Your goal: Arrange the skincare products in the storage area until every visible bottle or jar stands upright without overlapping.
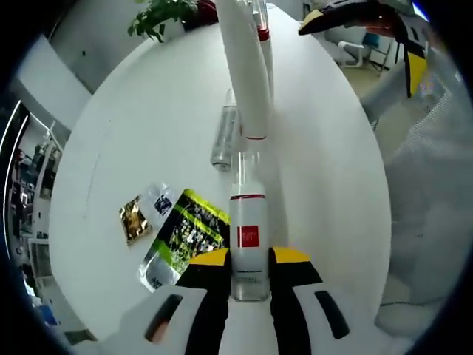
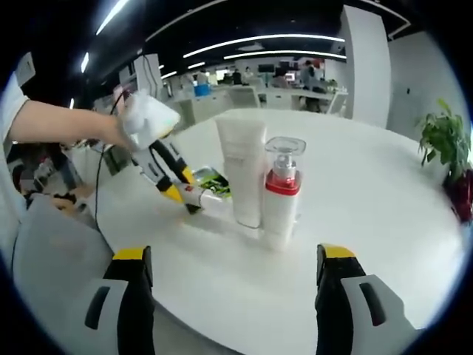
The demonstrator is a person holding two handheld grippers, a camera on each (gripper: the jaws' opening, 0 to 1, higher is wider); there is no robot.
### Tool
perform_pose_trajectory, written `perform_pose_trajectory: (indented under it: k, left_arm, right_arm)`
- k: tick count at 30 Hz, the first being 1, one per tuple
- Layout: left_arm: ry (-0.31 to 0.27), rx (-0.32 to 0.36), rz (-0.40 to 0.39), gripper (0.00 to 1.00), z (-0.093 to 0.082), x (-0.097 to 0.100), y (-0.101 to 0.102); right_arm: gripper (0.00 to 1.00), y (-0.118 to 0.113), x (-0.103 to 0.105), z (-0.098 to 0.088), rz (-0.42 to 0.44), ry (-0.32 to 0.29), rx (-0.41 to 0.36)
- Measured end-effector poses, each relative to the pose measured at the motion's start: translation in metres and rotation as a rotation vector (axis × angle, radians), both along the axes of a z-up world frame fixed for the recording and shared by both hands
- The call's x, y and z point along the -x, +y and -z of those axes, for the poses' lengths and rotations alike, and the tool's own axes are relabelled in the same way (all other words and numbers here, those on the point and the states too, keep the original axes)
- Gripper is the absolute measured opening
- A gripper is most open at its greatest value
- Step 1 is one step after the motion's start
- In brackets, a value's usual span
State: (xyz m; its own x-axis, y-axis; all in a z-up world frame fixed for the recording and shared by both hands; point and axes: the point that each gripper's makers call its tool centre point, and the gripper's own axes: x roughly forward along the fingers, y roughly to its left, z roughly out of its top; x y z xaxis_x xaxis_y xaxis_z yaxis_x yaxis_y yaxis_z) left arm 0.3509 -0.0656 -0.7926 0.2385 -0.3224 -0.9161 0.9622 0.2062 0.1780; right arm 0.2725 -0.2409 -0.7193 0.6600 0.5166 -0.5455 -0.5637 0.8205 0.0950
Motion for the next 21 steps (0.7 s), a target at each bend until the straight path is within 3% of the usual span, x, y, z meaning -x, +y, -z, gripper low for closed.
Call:
perform_pose_trajectory:
  k: [8, 21]
  left_arm:
    - [-0.04, 0.039, -0.051, 0.25, -0.022, 0.011, 0.002]
    - [-0.08, 0.083, -0.116, 0.25, -0.029, 0.033, 0.009]
  right_arm:
    - [0.88, 0.003, 0.0, -0.001, 0.0, 0.002, -0.026]
    - [0.88, 0.018, 0.009, 0.0, -0.076, 0.011, -0.006]
